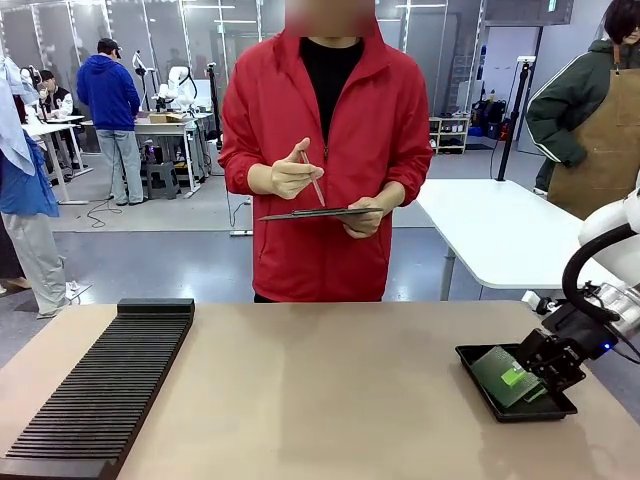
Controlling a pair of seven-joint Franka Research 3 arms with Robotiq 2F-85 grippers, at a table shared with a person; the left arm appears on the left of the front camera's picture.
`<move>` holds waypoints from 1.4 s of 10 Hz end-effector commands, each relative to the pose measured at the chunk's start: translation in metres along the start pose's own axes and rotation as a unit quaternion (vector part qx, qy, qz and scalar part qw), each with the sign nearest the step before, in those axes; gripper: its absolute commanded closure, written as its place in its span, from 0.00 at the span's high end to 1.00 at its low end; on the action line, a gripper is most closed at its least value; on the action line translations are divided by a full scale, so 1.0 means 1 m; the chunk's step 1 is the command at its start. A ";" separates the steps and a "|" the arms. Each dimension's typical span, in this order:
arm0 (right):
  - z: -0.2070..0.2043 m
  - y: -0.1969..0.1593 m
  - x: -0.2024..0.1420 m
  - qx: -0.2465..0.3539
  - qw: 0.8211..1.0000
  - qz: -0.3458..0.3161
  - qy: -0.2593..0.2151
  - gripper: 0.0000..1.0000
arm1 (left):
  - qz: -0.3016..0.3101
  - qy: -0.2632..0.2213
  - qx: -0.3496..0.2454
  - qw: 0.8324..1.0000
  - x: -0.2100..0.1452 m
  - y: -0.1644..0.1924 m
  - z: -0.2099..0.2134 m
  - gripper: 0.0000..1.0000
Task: Inspect the PCB.
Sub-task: Place the Blank PCB in the ESD tray.
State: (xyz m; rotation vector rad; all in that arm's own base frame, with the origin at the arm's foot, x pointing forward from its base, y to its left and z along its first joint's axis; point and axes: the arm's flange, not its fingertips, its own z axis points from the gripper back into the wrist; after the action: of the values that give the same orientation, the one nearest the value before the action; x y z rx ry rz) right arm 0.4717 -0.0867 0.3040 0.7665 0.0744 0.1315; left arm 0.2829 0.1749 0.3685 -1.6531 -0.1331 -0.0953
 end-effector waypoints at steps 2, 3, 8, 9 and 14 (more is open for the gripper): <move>0.010 0.023 -0.015 -0.043 0.999 -0.017 -0.012 1.00 | -0.001 -0.001 0.000 1.000 0.000 -0.001 0.001 1.00; 0.015 0.026 -0.017 -0.051 0.998 -0.023 -0.017 0.94 | -0.001 -0.001 0.000 1.000 0.000 -0.001 0.001 1.00; 0.033 0.047 -0.020 -0.078 0.996 -0.017 -0.045 1.00 | -0.001 -0.001 0.000 1.000 0.000 -0.001 0.001 1.00; 0.033 0.049 -0.019 -0.086 0.995 -0.017 -0.046 1.00 | -0.001 -0.001 0.000 1.000 0.000 -0.001 0.001 1.00; 0.044 0.059 -0.025 -0.092 0.994 -0.009 -0.062 1.00 | -0.001 -0.001 0.000 1.000 0.000 -0.001 0.001 1.00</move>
State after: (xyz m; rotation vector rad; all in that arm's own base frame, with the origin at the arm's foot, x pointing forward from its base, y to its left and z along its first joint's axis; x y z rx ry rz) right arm 0.4552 -0.0813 0.3757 0.6137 -0.0459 0.0949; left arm 0.2829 0.1749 0.3685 -1.6531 -0.1331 -0.0953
